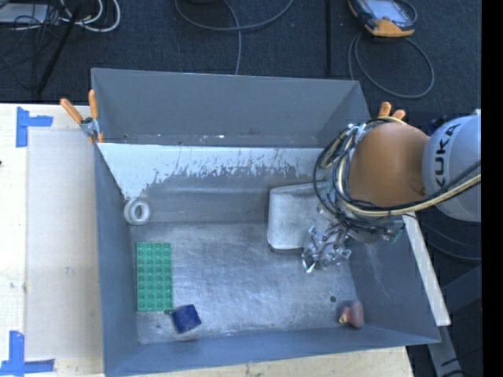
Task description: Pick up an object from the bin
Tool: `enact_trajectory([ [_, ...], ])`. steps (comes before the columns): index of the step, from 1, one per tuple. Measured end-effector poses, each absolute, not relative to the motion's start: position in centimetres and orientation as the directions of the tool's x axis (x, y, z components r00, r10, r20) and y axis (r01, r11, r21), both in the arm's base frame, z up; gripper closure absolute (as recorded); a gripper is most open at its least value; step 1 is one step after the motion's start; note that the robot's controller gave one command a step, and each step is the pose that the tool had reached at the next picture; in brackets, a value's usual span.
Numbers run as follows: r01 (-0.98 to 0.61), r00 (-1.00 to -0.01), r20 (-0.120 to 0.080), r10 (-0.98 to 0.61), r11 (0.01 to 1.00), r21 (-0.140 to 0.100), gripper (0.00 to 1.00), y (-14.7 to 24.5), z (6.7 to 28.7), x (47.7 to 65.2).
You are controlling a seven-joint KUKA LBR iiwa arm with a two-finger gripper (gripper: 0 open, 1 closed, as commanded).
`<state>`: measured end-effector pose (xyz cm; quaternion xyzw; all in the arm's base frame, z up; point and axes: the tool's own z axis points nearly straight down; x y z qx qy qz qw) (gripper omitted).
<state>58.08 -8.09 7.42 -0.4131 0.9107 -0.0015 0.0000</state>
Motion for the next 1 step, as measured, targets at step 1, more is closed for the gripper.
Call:
enact_trajectory([
  [1, -0.762, -0.648, -0.005, -0.762, 0.648, -0.006, 1.0, -7.41, 24.44, 57.19],
])
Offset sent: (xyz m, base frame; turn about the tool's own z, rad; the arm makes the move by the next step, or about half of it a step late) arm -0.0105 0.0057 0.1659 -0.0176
